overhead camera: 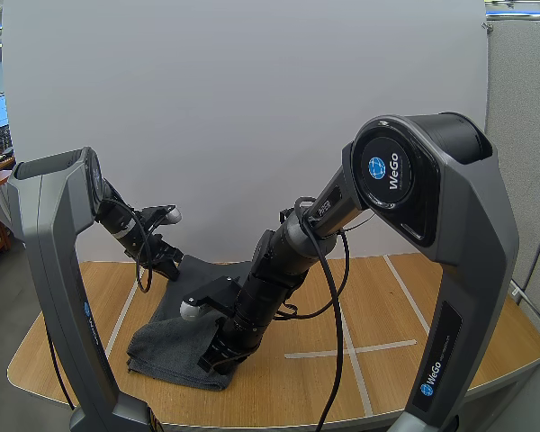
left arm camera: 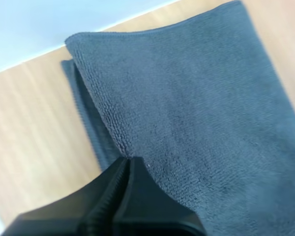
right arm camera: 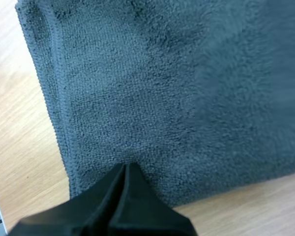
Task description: Fold the towel
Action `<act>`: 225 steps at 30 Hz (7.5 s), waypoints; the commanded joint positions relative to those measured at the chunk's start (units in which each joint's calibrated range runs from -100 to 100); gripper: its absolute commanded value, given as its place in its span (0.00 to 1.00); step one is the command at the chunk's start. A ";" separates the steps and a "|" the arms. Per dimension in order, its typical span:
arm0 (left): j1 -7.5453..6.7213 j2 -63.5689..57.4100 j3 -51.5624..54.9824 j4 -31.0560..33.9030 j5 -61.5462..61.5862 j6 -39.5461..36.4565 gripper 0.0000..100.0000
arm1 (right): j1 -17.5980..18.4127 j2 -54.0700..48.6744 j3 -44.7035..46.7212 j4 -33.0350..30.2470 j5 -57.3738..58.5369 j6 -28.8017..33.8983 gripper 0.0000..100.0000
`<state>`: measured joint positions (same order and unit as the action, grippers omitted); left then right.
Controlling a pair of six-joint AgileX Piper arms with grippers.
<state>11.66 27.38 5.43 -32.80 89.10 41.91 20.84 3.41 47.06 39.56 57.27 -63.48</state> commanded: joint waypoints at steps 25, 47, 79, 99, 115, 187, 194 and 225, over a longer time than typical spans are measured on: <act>-0.16 1.09 -5.80 -2.71 5.03 0.61 0.91 | 0.11 2.42 0.90 -1.76 -1.07 -0.42 0.00; 0.16 -15.64 8.96 -1.81 10.90 2.04 0.40 | -5.37 -17.70 -9.61 -14.98 -2.80 10.93 0.00; -0.19 -21.20 41.75 2.90 6.60 10.11 0.00 | -8.06 26.92 -48.97 -7.32 -8.27 4.81 0.00; -0.19 -21.20 41.75 13.04 -10.64 2.52 0.00 | -16.15 28.93 -48.97 -15.37 13.62 4.57 0.00; -0.19 -21.20 37.03 13.41 -20.32 2.25 0.00 | -21.60 17.27 -34.10 -19.45 21.38 -0.69 0.00; -6.83 -0.39 11.66 11.94 -18.33 -0.94 0.00 | -24.39 1.81 -12.52 -17.17 17.68 -4.28 0.00; -6.83 1.38 6.53 11.94 -16.42 -3.22 0.00 | -24.39 -0.69 -12.52 -17.17 17.68 -4.28 0.00; -4.87 -15.30 19.69 6.42 -7.91 -4.11 0.00 | -24.39 -3.69 -12.52 -1.80 2.71 -3.65 0.00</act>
<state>6.79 12.62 24.02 -23.86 85.95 37.54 -3.38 -0.69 34.08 35.91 60.92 -66.25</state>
